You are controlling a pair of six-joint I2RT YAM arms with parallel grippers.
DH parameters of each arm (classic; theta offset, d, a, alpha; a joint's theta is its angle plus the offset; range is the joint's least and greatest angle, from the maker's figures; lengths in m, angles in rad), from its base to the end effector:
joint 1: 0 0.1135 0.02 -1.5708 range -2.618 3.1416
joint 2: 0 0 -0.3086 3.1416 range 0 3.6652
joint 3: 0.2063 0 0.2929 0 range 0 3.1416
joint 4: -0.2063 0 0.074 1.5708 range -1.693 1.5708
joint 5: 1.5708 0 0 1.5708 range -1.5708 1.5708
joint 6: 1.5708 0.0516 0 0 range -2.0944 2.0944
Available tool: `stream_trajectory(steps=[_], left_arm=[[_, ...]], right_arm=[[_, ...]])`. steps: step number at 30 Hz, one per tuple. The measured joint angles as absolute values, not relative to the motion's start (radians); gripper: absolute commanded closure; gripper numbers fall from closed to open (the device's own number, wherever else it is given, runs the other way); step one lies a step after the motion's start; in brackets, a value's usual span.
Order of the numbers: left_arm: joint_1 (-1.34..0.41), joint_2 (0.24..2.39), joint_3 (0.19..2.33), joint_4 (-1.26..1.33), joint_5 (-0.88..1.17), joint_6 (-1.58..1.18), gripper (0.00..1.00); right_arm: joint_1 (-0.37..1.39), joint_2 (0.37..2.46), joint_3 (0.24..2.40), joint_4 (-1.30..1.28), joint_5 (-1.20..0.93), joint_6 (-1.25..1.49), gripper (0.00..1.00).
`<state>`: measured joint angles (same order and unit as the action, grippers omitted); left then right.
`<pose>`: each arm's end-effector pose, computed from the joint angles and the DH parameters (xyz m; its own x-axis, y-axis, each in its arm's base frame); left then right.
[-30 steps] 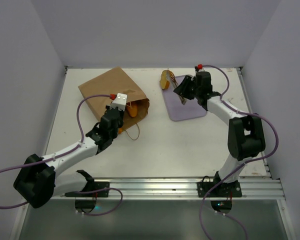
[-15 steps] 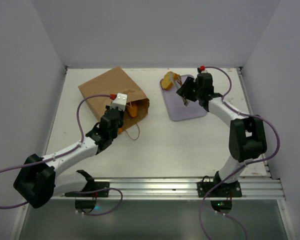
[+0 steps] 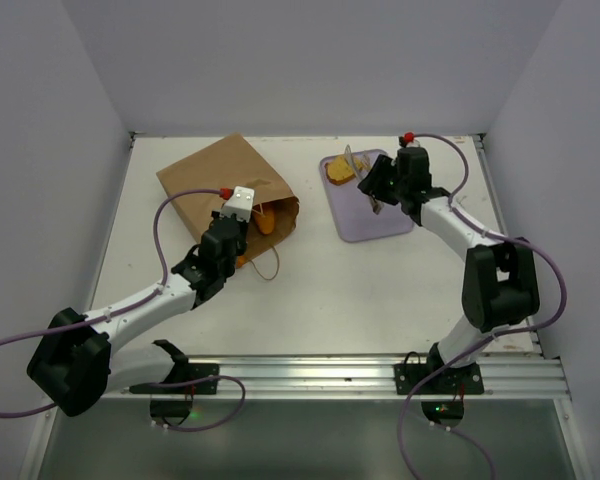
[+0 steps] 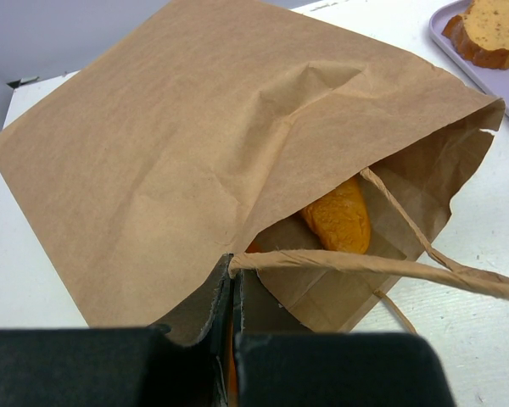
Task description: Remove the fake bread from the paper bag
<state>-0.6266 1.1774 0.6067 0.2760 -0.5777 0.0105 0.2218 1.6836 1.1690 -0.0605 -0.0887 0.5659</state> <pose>0.2494 -0.1458 0.2601 -0.2345 0.1807 -0.9552 0.0704 0.9832 0.1687 0.4273 0.1010 0.2631 -0.6042 0.4112 -0.6825 0.0383 0.8705 0.4906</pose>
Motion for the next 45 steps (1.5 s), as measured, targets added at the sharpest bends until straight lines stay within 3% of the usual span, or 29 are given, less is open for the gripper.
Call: stream_trajectory(steps=[15, 27, 45], left_arm=[[-0.627, 1.177, 0.607, 0.276, -0.572, 0.010, 1.00], [-0.627, 1.177, 0.607, 0.276, -0.564, 0.010, 1.00], [-0.627, 1.177, 0.607, 0.276, -0.562, 0.009, 1.00]], right_arm=[[0.222, 1.431, 0.973, -0.072, -0.150, 0.564, 0.48], [0.268, 1.044, 0.773, -0.186, -0.215, 0.527, 0.48], [0.571, 0.899, 0.655, -0.259, -0.167, 0.516, 0.47]])
